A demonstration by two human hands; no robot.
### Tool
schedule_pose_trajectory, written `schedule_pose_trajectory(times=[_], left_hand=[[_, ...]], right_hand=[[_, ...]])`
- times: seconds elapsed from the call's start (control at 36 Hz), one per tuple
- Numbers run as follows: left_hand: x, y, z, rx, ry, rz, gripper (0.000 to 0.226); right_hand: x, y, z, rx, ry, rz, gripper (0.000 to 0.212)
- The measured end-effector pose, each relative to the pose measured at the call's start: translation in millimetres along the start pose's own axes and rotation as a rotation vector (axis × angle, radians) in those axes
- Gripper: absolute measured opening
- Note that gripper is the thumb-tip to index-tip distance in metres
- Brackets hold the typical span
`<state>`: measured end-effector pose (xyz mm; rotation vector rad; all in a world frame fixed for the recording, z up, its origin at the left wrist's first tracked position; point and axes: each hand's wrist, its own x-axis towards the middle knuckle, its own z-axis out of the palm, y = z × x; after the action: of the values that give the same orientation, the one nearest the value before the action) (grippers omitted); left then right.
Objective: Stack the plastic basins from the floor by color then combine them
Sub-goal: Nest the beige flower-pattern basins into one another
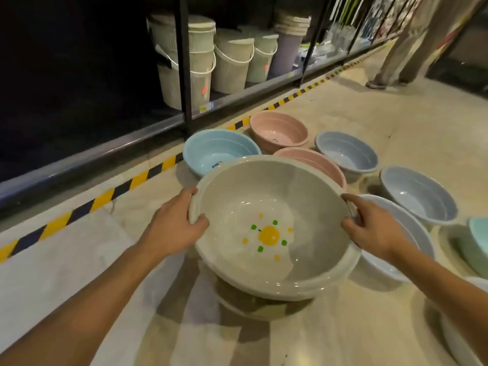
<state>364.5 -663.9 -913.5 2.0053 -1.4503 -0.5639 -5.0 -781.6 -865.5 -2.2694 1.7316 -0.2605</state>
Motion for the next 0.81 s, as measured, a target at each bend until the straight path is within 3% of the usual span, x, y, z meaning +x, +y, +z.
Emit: schedule_pose_trajectory(times=[0.17,0.31,0.64,0.81], left_hand=[[-9.2,-13.3,50.6,-0.025,-0.069,-0.022,0.064],[-8.1,-25.6,60.8,0.004,-0.063,-0.05,0.059],[1.3,-43.4,66.2,0.079,-0.099,-0.054,0.062],[0.6,-49.6,79.7,0.063,-0.117,-0.062,0.063]], right_hand=[[-3.2,42.0,34.7,-0.02,-0.001,0.034,0.071],[3.9,52.4,58.1,0.037,0.011,0.036,0.059],[14.3,59.3,104.9,0.094,-0.033,0.004,0.08],[15.7,69.9,122.2,0.058,-0.068,0.022,0.07]])
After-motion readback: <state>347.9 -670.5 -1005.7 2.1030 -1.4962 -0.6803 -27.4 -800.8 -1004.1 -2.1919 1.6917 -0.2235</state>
